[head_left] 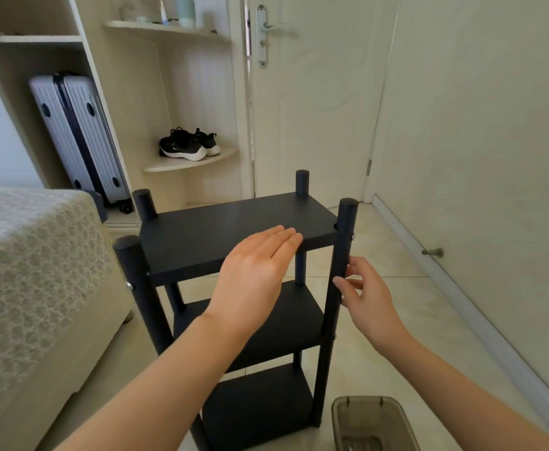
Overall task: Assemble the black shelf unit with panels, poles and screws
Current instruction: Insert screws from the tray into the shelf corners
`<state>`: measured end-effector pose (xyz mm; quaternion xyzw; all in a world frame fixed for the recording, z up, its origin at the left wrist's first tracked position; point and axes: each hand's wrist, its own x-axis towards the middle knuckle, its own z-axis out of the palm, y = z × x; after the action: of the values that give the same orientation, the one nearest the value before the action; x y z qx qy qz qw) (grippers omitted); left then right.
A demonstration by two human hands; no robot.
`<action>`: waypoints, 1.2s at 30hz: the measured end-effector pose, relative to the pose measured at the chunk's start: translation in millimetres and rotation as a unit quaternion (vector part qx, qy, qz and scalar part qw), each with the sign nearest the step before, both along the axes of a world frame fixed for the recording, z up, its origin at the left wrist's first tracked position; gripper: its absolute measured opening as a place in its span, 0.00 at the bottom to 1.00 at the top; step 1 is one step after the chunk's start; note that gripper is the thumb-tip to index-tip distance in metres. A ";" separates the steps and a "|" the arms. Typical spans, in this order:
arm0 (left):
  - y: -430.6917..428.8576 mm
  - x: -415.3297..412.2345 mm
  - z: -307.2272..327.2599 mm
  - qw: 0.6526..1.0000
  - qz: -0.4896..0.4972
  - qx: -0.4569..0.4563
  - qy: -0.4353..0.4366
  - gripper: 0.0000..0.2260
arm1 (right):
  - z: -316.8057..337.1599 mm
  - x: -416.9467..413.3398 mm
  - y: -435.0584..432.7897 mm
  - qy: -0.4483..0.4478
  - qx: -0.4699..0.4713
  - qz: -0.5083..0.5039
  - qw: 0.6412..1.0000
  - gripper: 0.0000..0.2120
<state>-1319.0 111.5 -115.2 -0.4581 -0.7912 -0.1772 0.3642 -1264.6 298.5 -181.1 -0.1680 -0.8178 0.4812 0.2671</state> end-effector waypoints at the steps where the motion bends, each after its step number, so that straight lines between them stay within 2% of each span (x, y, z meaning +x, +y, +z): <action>1: -3.0 1.4 -0.1 1.000 0.001 -0.001 -0.001 0.23 | -0.4 0.0 0.9 -0.002 0.001 -0.001 1.000 0.13; 6: -32.1 11.9 -3.5 1.000 -0.003 -0.022 -0.009 0.22 | -0.6 -0.6 3.0 0.000 -0.013 -0.026 1.000 0.13; 10: -67.8 21.4 -10.2 0.997 -0.068 -0.037 -0.024 0.17 | -1.3 3.1 1.2 0.007 0.037 -0.056 0.998 0.10; 12: -86.8 25.2 -17.6 0.992 -0.088 -0.044 -0.084 0.16 | 0.2 4.8 -1.5 0.008 0.044 -0.066 0.997 0.12; 14: -103.3 26.7 -25.1 0.979 -0.064 -0.029 -0.192 0.20 | 4.1 7.3 -4.9 0.021 0.061 -0.087 0.994 0.17; 17: -122.5 22.8 -34.0 0.944 -0.017 -0.007 -0.330 0.20 | 16.6 14.0 -15.4 0.085 0.126 -0.107 0.983 0.17; 21: -148.8 10.2 -34.4 0.870 0.045 0.014 -0.491 0.07 | 27.7 18.7 -47.6 0.111 0.254 -0.055 0.959 0.09; 23: -161.0 2.0 -34.9 0.832 0.069 0.033 -0.550 0.02 | 28.1 17.5 -64.9 0.109 0.329 -0.019 0.938 0.12; 27: -174.0 -10.5 -41.9 0.753 0.139 0.106 -0.634 0.10 | 32.4 10.4 -86.3 0.147 0.413 0.008 0.899 0.17; 30: -177.7 -17.1 -46.5 0.777 0.177 0.128 -0.590 0.13 | 39.7 2.9 -97.5 0.179 0.433 0.020 0.883 0.18; 32: -176.6 -18.0 -46.3 0.790 0.168 0.117 -0.578 0.17 | 44.8 -2.0 -104.1 0.188 0.437 0.026 0.879 0.18; 36: -168.0 -18.0 -51.8 0.786 0.120 0.080 -0.602 0.20 | 48.0 -9.0 -115.4 0.191 0.464 0.021 0.865 0.19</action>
<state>-1337.0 -56.4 -167.0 -0.1293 -0.8815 -0.4345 -0.1322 -1273.6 183.1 -133.1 0.0870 -0.8832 0.0744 0.4549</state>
